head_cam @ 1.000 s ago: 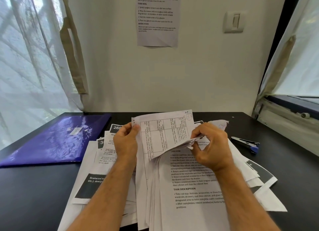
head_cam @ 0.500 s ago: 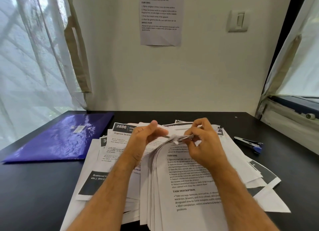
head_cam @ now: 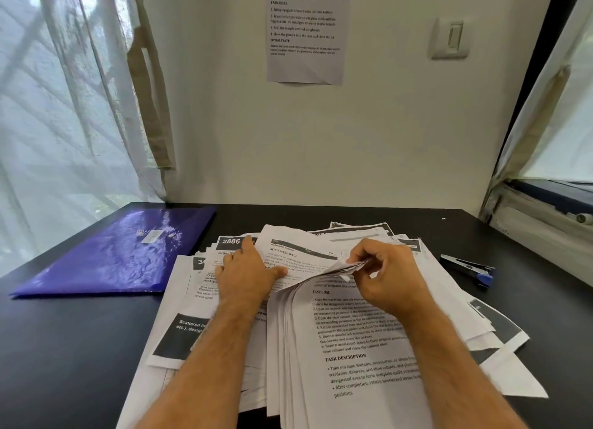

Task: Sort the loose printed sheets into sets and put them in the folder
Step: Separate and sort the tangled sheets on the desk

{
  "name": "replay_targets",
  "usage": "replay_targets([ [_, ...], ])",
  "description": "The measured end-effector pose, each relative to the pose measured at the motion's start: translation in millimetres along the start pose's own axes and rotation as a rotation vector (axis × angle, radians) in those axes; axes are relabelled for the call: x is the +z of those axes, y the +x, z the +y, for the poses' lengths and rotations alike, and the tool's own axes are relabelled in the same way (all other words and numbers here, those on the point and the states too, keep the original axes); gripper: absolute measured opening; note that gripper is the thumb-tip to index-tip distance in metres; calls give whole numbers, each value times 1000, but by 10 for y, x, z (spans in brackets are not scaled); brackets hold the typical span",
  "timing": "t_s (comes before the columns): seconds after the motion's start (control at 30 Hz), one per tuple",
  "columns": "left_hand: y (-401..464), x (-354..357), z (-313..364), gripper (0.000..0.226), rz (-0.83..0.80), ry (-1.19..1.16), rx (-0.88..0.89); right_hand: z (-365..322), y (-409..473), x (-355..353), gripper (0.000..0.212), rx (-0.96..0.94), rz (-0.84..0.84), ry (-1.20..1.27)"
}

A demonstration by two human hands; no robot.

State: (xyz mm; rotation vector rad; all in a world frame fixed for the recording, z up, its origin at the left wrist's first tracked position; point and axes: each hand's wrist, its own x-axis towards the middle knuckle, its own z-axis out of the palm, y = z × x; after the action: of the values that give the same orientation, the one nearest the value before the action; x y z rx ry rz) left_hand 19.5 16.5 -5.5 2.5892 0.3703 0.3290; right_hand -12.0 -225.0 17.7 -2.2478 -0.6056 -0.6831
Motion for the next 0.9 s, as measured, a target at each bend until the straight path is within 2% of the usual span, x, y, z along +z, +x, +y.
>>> replay_targets([
  [0.1,6,-18,-1,80,71,-256,6,-17,-1,3,20,-2,5,14],
  [0.17,22,-23,-18,49,130,-443,4,-35,-8,0,21,-2,0,21],
  [0.23,45,-31,-37,18,194,-508,13,-60,-22,0,22,-5,-4,10],
  [0.27,55,-37,-39,13,217,-536,13,-73,-33,-1,22,-4,-7,1],
  [0.5,56,-84,-31,20,218,-657,-11,-189,-23,29,20,-70,40,-46],
  [0.63,47,-92,-22,20,195,-736,-4,-371,184,92,13,-118,27,-189],
  [0.73,38,-114,-3,19,183,-797,33,-541,456,167,14,-70,13,-286],
  [0.9,60,-128,-19,18,34,-930,40,-640,868,344,15,83,3,-336],
])
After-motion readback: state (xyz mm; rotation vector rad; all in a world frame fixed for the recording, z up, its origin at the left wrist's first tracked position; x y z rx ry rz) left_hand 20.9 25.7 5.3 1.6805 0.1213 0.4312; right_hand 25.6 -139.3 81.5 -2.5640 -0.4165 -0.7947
